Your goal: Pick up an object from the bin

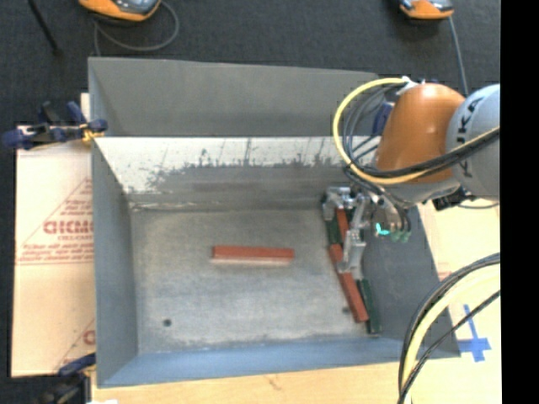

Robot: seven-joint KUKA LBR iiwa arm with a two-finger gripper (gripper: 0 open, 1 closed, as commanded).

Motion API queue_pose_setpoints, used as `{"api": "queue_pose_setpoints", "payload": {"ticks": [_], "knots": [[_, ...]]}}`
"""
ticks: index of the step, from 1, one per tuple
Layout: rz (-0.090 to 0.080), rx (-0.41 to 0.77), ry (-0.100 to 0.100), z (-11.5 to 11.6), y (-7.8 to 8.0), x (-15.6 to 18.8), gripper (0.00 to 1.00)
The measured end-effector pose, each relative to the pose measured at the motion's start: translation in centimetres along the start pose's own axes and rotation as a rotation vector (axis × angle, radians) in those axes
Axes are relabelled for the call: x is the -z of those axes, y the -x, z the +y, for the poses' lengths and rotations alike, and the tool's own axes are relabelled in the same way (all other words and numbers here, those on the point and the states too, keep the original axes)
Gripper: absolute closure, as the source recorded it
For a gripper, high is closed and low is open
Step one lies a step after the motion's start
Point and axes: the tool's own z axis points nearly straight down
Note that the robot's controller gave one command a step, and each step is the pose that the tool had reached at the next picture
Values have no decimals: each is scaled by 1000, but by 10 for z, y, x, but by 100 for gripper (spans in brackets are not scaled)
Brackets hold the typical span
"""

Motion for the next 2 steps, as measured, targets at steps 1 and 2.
{"api": "queue_pose_setpoints", "payload": {"ticks": [1, 2], "knots": [[-3, 160, 2, 56, 22, -67, 0], [-5, 249, 1, 103, 2, -65, 0]]}}
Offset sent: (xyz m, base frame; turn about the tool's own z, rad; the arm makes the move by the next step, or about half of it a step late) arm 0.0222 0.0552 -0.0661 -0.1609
